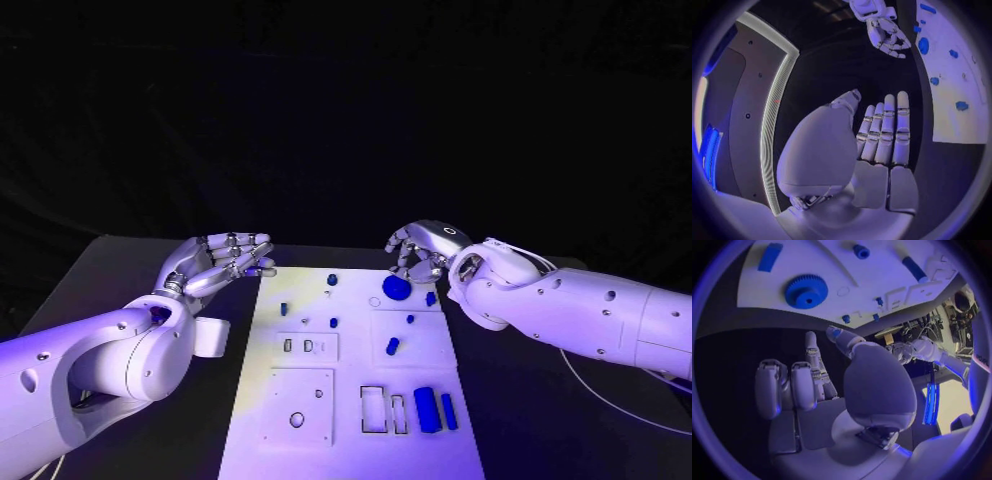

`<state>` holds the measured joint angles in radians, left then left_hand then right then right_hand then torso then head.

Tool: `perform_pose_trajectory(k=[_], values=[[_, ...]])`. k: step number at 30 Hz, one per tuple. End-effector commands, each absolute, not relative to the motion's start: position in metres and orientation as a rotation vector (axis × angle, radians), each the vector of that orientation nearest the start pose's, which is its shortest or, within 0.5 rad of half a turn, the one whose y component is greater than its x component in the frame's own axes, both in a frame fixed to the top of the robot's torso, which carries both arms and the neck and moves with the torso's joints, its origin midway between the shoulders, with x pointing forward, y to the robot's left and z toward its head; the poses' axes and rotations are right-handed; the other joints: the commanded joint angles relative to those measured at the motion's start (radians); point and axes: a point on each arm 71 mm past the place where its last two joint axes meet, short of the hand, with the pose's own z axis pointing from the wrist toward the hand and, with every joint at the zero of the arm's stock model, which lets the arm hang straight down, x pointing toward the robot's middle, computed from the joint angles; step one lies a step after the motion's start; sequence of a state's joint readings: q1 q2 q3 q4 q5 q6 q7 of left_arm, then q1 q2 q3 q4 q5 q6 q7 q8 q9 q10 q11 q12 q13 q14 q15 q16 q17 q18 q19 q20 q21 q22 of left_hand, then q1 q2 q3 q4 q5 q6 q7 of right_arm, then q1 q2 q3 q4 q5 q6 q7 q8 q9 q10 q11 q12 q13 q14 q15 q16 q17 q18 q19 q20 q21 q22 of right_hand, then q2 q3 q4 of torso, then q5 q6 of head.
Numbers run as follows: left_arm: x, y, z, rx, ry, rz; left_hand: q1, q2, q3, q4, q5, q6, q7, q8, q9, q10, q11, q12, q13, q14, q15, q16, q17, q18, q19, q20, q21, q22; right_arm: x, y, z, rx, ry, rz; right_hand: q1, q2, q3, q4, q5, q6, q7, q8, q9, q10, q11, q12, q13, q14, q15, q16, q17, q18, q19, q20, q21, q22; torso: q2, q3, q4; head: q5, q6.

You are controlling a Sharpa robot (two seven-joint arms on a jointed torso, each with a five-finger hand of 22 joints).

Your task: Assemble the parts on the task board

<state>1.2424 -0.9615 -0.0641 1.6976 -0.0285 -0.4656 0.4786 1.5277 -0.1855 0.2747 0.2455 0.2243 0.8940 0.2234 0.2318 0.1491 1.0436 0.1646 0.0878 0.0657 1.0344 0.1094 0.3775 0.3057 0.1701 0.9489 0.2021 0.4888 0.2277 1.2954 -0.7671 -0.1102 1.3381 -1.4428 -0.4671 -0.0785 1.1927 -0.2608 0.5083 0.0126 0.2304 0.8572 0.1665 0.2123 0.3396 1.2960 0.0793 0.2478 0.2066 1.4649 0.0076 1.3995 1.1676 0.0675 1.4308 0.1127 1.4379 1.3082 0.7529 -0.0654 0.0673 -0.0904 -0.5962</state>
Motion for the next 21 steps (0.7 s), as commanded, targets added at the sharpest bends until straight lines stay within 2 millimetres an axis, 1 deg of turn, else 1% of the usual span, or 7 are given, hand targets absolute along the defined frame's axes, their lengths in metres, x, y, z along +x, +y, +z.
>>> perform_pose_trajectory(k=[1,3,4,5,10,11,21], values=[[0.462,0.223,-0.147,-1.028,1.298,-1.523,0.003,-0.003,0.003,-0.004,-0.004,-0.004,0.003,-0.005,-0.001,0.000,0.003,-0.005,0.001,-0.004,0.000,-0.005,0.001,0.008,0.001,-0.003,0.004,0.001,0.528,-0.226,-0.170,-0.091,1.651,0.582,0.006,-0.004,-0.099,0.014,0.018,-0.023,-0.017,0.018,0.016,0.037,-0.020,0.126,0.106,0.041,-0.021,0.022,0.033,-0.024,0.025,-0.016,0.023,0.087,-0.002,0.0034,-0.0063,-0.001,0.000],[0.462,0.222,-0.147,-1.028,1.297,-1.523,0.003,-0.003,0.003,-0.004,-0.004,-0.004,0.003,-0.005,-0.001,0.000,0.003,-0.005,0.001,-0.004,0.000,-0.005,0.001,0.008,0.001,-0.003,0.004,0.001,0.529,-0.229,-0.170,-0.085,1.664,0.582,0.034,0.009,-0.170,0.025,0.036,-0.039,-0.019,0.049,0.038,-0.035,-0.029,0.261,0.247,0.045,-0.030,0.036,0.053,-0.029,0.034,-0.020,0.032,0.103,-0.001,0.0044,-0.0065,-0.001,0.000],[0.462,0.222,-0.147,-1.028,1.297,-1.523,0.004,-0.002,0.004,-0.005,-0.004,-0.004,0.003,-0.005,-0.001,0.000,0.003,-0.005,0.001,-0.004,0.000,-0.005,0.002,0.008,0.001,-0.003,0.005,0.002,0.531,-0.233,-0.172,-0.077,1.676,0.584,0.048,0.032,-0.183,0.038,0.047,-0.048,-0.019,0.064,0.049,-0.012,-0.022,0.462,0.443,0.050,-0.024,0.049,0.084,-0.032,0.046,-0.023,0.043,0.122,-0.001,0.0054,-0.0063,-0.007,0.000],[0.462,0.222,-0.147,-1.028,1.297,-1.523,0.004,-0.002,0.004,-0.005,-0.004,-0.004,0.003,-0.005,-0.001,0.000,0.003,-0.005,0.001,-0.004,0.000,-0.005,0.002,0.008,0.001,-0.003,0.005,0.002,0.533,-0.235,-0.173,-0.072,1.684,0.583,0.049,0.042,-0.197,0.062,0.055,-0.065,-0.008,0.088,0.063,-0.064,-0.018,0.640,0.630,0.053,-0.023,0.061,0.101,-0.035,0.051,-0.013,0.049,0.131,-0.001,0.0041,-0.0049,-0.008,0.000],[0.462,0.222,-0.147,-1.028,1.295,-1.522,0.004,-0.002,0.004,-0.005,-0.004,-0.004,0.003,-0.005,-0.001,0.000,0.003,-0.005,0.001,-0.004,0.000,-0.005,0.002,0.008,0.001,-0.003,0.005,0.002,0.537,-0.240,-0.181,-0.058,1.723,0.579,0.074,0.047,-0.198,0.081,0.063,-0.082,-0.010,0.120,0.078,0.009,-0.012,0.909,0.908,0.063,-0.013,0.090,0.166,-0.040,0.068,-0.011,0.065,0.159,0.000,0.0023,-0.0021,-0.003,-0.002],[0.462,0.222,-0.147,-1.028,1.295,-1.522,0.004,-0.002,0.004,-0.005,-0.004,-0.004,0.003,-0.005,-0.001,0.000,0.003,-0.005,0.001,-0.004,0.000,-0.005,0.002,0.008,0.001,-0.003,0.005,0.002,0.538,-0.240,-0.182,-0.056,1.730,0.580,0.081,0.048,-0.197,0.087,0.061,-0.081,-0.010,0.133,0.082,0.065,-0.010,1.019,1.023,0.069,-0.010,0.105,0.204,-0.043,0.076,-0.009,0.072,0.172,0.000,0.0021,-0.0021,-0.001,-0.003],[0.462,0.223,-0.147,-1.029,1.290,-1.518,0.006,0.000,0.006,-0.007,-0.004,-0.002,0.001,-0.004,-0.001,0.003,0.002,-0.005,0.002,-0.003,-0.001,-0.004,0.004,0.008,-0.001,-0.003,0.008,0.004,0.541,-0.241,-0.195,-0.043,1.772,0.567,0.088,0.049,-0.189,0.100,0.054,-0.085,-0.002,0.145,0.080,0.164,0.000,1.195,1.213,0.085,-0.001,0.139,0.292,-0.056,0.111,0.000,0.106,0.222,0.002,0.0032,-0.0014,-0.002,-0.006]])
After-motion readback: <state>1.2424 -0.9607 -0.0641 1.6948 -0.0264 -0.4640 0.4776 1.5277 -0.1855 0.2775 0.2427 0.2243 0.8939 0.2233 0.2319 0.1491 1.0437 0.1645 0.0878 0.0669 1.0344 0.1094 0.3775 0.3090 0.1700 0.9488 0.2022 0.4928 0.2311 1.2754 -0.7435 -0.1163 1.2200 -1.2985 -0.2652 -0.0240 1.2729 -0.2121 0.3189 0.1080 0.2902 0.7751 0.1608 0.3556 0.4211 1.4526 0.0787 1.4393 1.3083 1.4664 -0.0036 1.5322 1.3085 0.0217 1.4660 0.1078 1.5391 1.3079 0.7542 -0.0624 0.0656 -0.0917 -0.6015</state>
